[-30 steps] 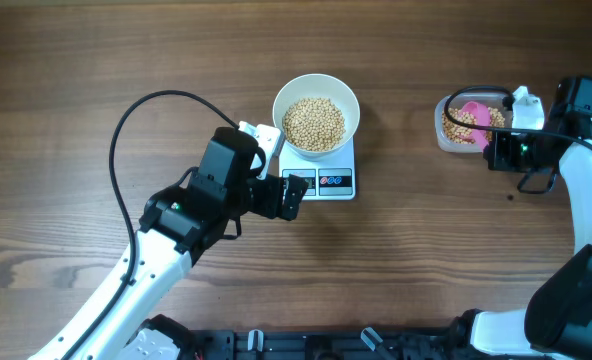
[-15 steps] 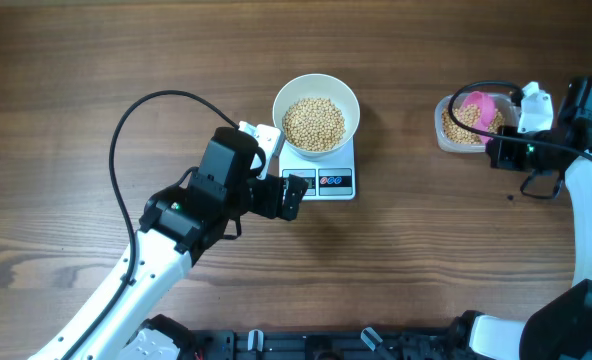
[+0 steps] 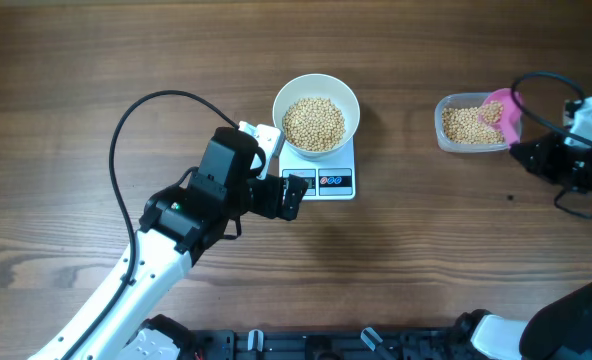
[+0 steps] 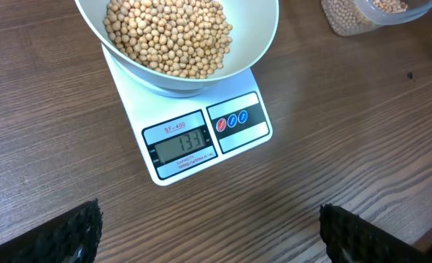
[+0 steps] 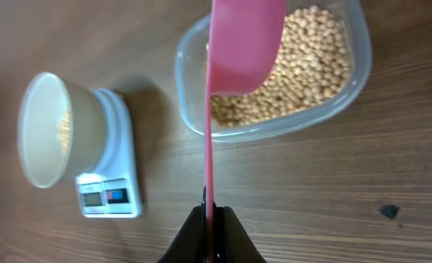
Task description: Scoop item into bowl and weigh 150g on scale
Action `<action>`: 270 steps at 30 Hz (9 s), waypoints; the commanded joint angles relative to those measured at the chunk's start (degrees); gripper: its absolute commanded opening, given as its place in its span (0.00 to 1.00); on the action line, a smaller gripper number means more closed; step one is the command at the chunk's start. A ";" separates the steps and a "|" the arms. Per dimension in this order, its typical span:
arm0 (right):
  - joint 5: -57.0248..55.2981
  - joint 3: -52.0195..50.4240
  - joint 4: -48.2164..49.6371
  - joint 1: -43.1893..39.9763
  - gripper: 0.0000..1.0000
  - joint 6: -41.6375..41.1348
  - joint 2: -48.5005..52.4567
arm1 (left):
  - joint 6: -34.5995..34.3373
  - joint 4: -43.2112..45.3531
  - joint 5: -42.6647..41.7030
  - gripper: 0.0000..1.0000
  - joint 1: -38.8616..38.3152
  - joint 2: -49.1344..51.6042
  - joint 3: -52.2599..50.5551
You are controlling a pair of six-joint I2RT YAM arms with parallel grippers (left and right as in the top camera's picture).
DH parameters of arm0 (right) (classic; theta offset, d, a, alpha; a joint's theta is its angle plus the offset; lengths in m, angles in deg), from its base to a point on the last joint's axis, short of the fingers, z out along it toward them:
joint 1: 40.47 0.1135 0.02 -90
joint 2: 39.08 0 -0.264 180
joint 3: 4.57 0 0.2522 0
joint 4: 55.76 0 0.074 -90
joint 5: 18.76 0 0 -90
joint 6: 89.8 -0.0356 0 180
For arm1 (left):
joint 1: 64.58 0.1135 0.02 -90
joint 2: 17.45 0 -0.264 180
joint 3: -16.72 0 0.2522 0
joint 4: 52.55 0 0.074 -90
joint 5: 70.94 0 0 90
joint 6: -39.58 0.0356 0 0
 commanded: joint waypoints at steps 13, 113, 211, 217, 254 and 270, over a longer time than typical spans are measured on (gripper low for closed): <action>25.46 0.39 2.56 14.23 0.04 -1.60 -0.98 | 1.09 0.15 0.57 1.00 -0.24 0.07 -0.04; -17.33 0.59 11.41 19.71 0.04 1.60 -5.27 | 1.09 0.15 0.57 1.00 -0.24 0.07 -0.04; 22.47 -0.37 2.25 6.82 0.04 -5.16 -1.09 | 1.09 0.15 0.57 1.00 -0.24 0.07 -0.04; 18.23 -0.37 8.52 20.87 0.04 -7.13 -1.09 | 1.09 0.15 0.57 1.00 -0.24 0.07 -0.04; -29.88 -0.37 22.43 56.92 0.04 9.73 -1.09 | 1.09 0.13 0.57 1.00 -0.24 0.07 -0.04; -29.86 -0.37 21.77 56.92 0.04 5.79 -1.09 | 1.09 0.15 0.57 1.00 -0.24 0.07 -0.04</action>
